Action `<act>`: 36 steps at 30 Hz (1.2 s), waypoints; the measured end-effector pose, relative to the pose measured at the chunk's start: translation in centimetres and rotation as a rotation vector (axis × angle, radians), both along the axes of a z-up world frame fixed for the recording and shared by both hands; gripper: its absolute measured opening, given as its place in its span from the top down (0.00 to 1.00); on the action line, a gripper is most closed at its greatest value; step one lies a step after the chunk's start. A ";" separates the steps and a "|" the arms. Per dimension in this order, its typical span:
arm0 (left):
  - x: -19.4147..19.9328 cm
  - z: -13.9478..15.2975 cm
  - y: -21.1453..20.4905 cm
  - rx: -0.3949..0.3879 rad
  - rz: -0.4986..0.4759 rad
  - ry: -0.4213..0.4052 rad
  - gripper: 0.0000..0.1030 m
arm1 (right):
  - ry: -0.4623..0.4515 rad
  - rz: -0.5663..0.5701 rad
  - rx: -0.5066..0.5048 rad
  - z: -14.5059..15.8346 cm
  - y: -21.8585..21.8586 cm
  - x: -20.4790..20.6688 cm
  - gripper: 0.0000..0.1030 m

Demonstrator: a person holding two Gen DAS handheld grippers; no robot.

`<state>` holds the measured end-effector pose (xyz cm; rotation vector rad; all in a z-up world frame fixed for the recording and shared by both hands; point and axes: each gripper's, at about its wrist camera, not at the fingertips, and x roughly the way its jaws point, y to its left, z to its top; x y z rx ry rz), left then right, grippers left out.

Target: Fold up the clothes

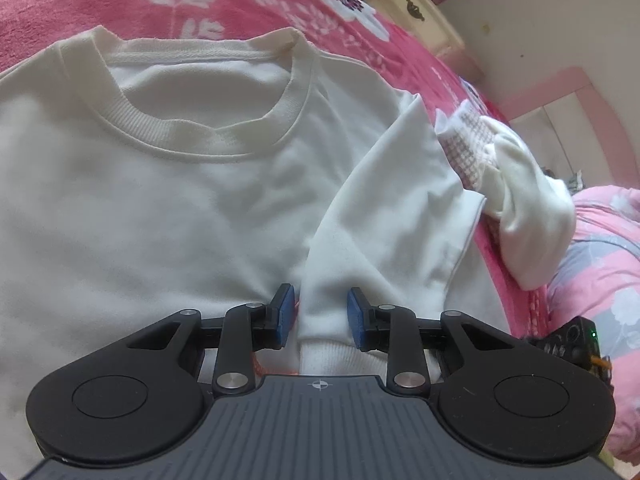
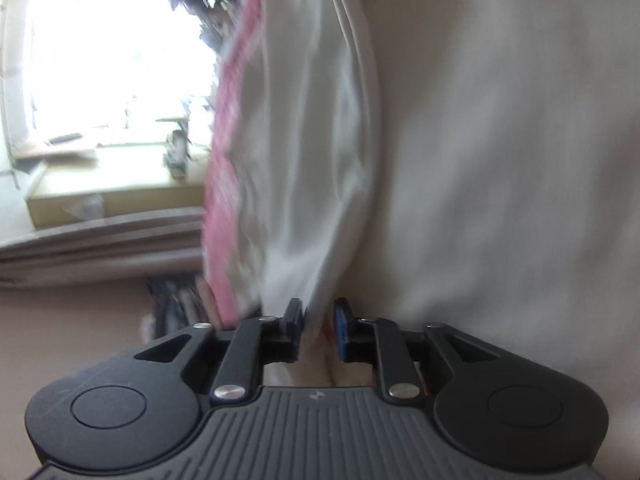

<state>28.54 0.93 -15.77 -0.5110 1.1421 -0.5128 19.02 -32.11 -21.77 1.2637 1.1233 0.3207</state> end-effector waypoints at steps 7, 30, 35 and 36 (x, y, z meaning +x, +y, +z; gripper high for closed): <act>-0.9 2.3 0.2 0.039 0.071 -0.061 1.00 | -0.164 0.080 -0.147 3.8 2.2 0.7 0.93; -2.3 4.6 6.9 0.314 0.064 -0.080 0.81 | -0.254 0.319 -0.266 4.8 4.0 0.1 0.73; -4.4 6.8 4.6 0.390 -0.024 -0.277 0.76 | -0.388 0.354 -0.642 5.2 0.6 2.1 0.69; -4.8 6.7 3.6 0.401 -0.068 -0.292 0.76 | -0.414 0.361 -0.718 5.2 -0.1 2.5 0.69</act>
